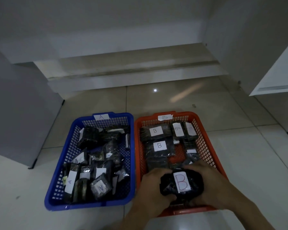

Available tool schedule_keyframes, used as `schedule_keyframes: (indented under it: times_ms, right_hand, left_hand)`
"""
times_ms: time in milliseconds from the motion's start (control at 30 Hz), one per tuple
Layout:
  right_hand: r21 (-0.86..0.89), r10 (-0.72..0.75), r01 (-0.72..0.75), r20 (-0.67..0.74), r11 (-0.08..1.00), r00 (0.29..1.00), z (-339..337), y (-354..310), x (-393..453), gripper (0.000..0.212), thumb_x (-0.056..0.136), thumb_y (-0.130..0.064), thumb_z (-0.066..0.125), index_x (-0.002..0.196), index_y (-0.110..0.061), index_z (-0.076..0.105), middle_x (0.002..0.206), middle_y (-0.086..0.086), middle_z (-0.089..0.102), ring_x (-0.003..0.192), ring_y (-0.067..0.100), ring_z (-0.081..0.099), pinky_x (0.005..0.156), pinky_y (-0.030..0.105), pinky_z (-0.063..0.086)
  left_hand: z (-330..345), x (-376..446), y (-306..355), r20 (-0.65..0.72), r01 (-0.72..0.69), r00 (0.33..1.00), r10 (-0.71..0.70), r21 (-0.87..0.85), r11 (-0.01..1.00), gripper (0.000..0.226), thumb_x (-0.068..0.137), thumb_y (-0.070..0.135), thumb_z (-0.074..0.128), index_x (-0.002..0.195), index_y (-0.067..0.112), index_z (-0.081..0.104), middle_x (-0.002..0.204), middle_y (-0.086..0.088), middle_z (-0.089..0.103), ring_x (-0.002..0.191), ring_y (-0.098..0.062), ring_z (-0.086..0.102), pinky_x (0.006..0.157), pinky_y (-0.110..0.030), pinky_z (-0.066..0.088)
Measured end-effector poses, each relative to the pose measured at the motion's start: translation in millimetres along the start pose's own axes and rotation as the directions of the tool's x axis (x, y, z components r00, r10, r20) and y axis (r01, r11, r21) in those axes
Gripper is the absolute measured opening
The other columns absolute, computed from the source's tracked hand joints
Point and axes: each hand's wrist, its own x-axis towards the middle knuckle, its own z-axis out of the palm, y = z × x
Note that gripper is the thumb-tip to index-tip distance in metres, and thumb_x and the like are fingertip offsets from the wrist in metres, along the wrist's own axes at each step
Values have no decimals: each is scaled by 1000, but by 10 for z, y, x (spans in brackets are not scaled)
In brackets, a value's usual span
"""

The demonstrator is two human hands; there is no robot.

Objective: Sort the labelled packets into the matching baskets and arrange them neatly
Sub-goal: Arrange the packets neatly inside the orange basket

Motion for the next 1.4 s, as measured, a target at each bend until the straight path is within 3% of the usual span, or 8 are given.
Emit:
schedule_keyframes:
  times_ms: [200,300,433,633,833,1000,1233,1400]
  right_hand:
    - [-38,-86,81,-159,996,984,-179,-146,462,85,51,-45,88,130,-44,57,111,-21,37,106,-9,42,94,20,43]
    - [-53,-108,100,-185,994,977,-211,-177,928,82,56,-34,89,133,-36,59,113,-12,39,105,-2,44,93,20,40]
    - [-51,-68,56,-260,997,963,-38,-48,1190,82,58,-32,91,132,-26,57,126,-6,44,112,13,55,98,36,53]
    - [26,-91,105,-331,994,939,166,136,1113,67,77,-26,87,137,-19,59,142,-4,55,121,11,58,96,18,52]
    - [102,-30,63,-300,993,954,16,88,890,59,77,-26,86,131,-25,62,137,-7,58,115,7,62,92,24,57]
    - [-88,82,-74,86,993,993,-146,162,372,47,62,-37,90,99,-39,61,107,-21,62,100,-2,60,87,27,55]
    - [-181,108,-115,-45,977,993,100,199,202,46,61,-34,84,96,-36,55,102,-15,68,91,5,64,73,27,59]
    - [-89,69,-86,-181,992,981,14,104,128,50,59,-38,84,94,-38,47,92,-18,69,85,0,67,68,26,58]
  left_hand:
    - [-257,273,22,-203,-49,978,45,-16,999,62,78,4,75,119,47,56,120,39,43,117,23,39,105,-1,26]
    - [-384,633,-10,-273,-46,959,82,138,989,56,77,-2,72,127,22,63,131,14,54,125,3,45,99,8,15]
    - [-444,972,-170,-159,-16,984,81,372,928,49,73,1,71,120,16,65,130,-1,57,124,-20,51,105,-23,44]
    - [-562,1042,-241,-76,16,996,57,728,686,38,73,36,74,107,22,66,109,6,65,124,-18,42,104,-41,35]
    - [-504,979,-320,-118,27,990,81,709,705,43,72,39,70,112,24,62,115,11,64,133,-15,35,110,-44,29]
    - [-401,932,-291,-84,7,994,68,678,735,88,73,46,73,148,28,31,154,7,34,147,-19,15,120,-51,13]
    - [-463,996,-260,-4,-32,999,51,742,669,84,76,50,71,148,32,33,145,8,47,140,-19,27,118,-54,5]
    - [-425,964,-279,-2,-32,999,46,679,733,90,78,48,71,153,29,23,155,6,33,147,-20,14,119,-54,-4]
